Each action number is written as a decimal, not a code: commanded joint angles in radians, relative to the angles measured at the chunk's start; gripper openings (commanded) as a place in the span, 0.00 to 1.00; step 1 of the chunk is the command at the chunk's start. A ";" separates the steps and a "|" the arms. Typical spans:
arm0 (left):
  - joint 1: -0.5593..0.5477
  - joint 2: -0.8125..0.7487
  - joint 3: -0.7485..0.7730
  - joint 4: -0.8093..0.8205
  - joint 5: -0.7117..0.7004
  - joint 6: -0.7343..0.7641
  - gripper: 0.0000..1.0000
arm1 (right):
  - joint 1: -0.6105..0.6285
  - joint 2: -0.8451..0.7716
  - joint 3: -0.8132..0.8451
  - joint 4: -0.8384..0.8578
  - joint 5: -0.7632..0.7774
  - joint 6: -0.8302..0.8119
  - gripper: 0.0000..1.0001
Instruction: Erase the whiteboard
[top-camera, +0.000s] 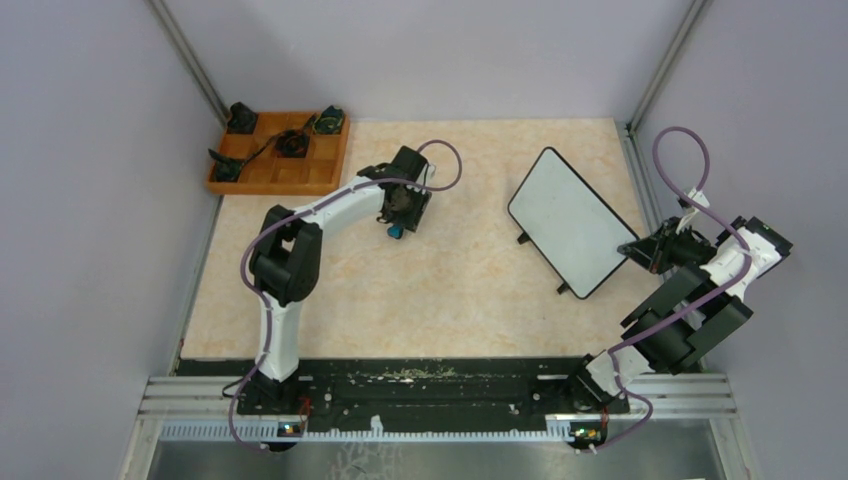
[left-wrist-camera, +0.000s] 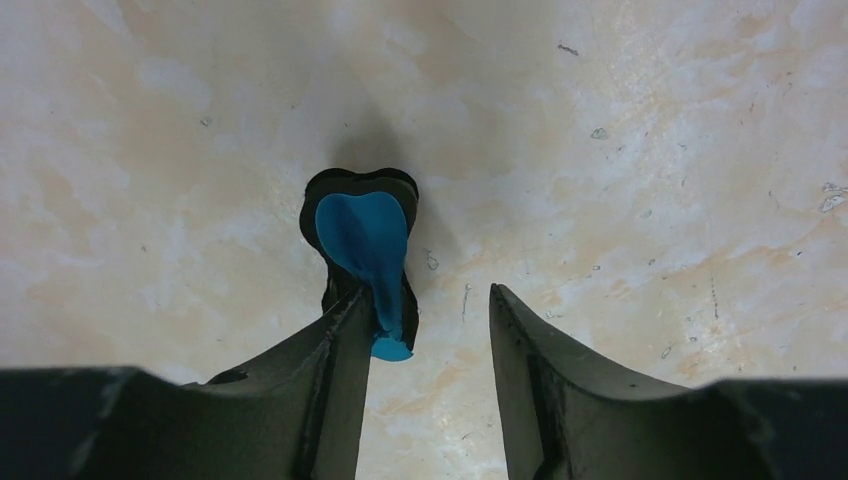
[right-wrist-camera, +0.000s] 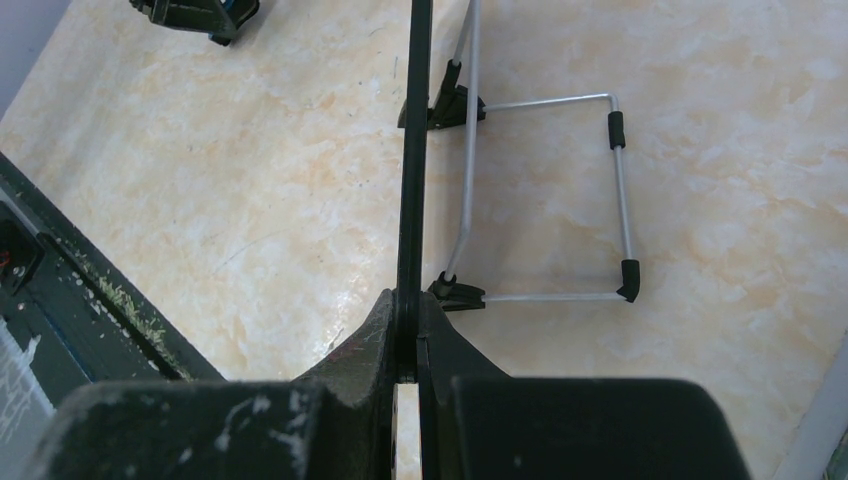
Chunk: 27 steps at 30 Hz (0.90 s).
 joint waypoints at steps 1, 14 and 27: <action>-0.007 -0.068 -0.010 0.017 0.001 -0.006 0.52 | 0.014 0.010 -0.006 -0.038 0.028 -0.021 0.00; -0.018 -0.083 -0.027 0.023 0.018 -0.003 0.54 | 0.014 -0.004 0.002 -0.037 0.035 -0.009 0.16; -0.019 -0.080 -0.031 0.026 0.022 -0.007 0.54 | 0.014 -0.048 0.102 -0.037 0.009 0.065 0.39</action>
